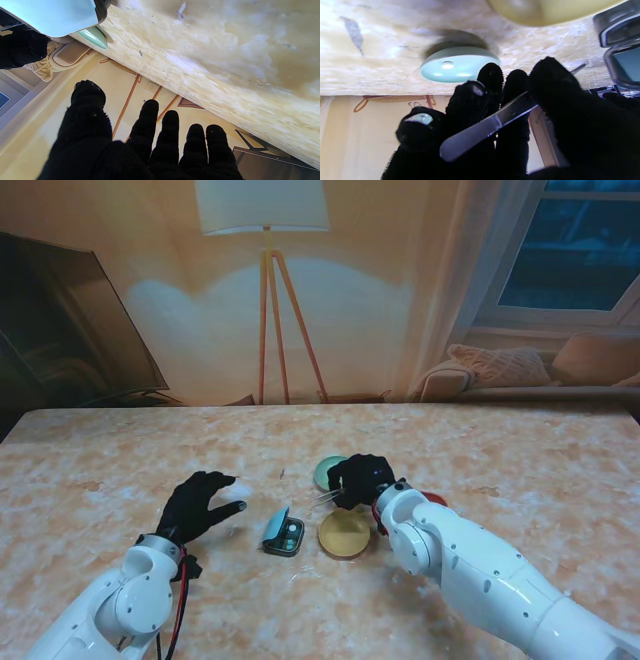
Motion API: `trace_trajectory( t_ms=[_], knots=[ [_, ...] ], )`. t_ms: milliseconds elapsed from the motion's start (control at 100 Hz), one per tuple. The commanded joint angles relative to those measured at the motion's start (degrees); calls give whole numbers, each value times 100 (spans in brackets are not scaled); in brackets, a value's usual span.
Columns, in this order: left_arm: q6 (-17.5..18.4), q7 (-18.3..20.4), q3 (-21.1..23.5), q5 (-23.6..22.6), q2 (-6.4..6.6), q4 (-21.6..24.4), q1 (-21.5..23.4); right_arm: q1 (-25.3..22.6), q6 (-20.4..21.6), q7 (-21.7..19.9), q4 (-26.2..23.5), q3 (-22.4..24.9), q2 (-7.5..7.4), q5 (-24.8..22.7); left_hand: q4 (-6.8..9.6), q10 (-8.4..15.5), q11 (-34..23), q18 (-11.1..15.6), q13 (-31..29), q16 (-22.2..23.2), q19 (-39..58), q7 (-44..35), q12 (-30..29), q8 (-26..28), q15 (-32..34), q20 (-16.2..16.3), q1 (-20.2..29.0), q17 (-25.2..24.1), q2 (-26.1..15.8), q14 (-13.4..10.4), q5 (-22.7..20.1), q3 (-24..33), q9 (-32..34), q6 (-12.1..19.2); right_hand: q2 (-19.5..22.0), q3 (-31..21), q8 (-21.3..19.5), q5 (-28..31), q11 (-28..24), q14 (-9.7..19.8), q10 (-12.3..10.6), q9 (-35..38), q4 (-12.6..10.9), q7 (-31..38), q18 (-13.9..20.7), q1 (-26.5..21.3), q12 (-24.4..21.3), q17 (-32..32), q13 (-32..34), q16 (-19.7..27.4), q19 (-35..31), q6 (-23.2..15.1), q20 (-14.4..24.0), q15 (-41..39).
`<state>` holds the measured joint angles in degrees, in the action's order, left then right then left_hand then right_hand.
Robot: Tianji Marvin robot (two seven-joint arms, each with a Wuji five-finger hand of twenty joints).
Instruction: Refill the pill box with tweezers
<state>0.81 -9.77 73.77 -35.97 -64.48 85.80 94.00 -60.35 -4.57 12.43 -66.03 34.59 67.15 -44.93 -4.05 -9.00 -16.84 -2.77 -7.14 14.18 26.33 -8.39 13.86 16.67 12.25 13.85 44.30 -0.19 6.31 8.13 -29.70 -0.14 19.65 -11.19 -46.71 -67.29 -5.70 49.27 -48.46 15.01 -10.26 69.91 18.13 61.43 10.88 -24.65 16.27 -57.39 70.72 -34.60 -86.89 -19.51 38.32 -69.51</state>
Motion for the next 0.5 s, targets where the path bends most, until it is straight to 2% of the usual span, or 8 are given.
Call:
trace_trajectory(
  t_ms=[0,490],
  knots=[
    [11,86,15,-15,-4,11,8,57,-64,-69,64,27,-11,-14,133,96,51,231,37,-46,12,-76,43,-102,67,41,90,-43,-215,-159,-123,-114,60,49,33,-174,-70,10,29,592,591,15,-70,144,500,-75,114,-33,-75,-34,-32,-332,26,-32],
    [2,129,47,-72,10,25,-6,595,-447,-50,782,-180,55,12,132,112,58,235,48,-51,1,-67,38,-111,62,34,70,-43,-198,-176,-110,-112,44,47,87,-116,-73,-20,25,619,571,-3,-95,143,533,-70,130,-47,-83,-40,-10,-328,41,-14]
  ],
)
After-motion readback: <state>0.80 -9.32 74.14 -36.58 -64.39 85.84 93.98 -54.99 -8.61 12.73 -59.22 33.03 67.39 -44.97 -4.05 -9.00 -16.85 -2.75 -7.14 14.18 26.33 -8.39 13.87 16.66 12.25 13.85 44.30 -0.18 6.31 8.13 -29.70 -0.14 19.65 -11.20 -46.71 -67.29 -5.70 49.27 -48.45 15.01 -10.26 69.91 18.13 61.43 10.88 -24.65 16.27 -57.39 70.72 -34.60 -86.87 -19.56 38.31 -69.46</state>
